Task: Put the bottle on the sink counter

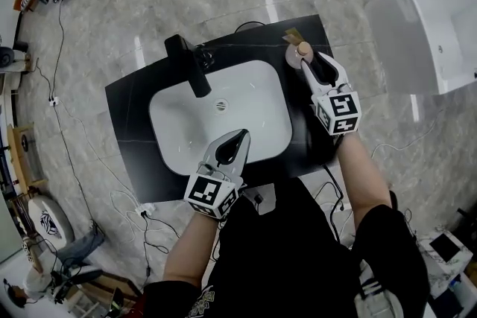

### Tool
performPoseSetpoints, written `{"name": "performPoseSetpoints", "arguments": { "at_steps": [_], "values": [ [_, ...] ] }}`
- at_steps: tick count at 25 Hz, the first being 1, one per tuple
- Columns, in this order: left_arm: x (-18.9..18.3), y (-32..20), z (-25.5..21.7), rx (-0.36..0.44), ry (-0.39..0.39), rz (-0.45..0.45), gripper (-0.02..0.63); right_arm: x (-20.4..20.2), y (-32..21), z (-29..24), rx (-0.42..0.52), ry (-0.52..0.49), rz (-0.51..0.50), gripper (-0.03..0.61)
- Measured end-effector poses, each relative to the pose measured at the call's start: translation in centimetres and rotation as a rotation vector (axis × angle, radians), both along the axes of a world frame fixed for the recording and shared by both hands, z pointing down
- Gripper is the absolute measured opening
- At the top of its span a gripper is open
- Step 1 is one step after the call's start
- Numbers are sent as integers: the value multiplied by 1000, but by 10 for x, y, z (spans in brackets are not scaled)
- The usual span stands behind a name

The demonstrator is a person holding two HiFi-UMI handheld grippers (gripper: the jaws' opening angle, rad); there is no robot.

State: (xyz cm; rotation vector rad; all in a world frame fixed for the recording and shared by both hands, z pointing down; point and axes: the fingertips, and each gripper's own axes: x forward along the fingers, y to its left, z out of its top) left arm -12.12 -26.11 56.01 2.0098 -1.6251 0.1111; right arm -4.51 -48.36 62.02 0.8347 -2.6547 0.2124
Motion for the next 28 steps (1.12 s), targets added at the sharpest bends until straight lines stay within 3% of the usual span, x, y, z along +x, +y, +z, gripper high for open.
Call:
{"name": "performPoseSetpoints", "arguments": {
  "at_steps": [3, 5, 16, 28],
  "values": [
    [1, 17, -9, 17, -8, 30, 0, 13, 21, -16, 7, -16, 43, 67],
    [-2, 29, -14, 32, -14, 55, 0, 19, 37, -29, 7, -27, 74, 29],
    [-37, 119, -60, 92, -16, 61, 0, 17, 183, -100, -37, -110, 104, 28],
    [-52, 227, -84, 129, -30, 134, 0, 16, 344, -146, -34, -158, 142, 28]
  ]
}}
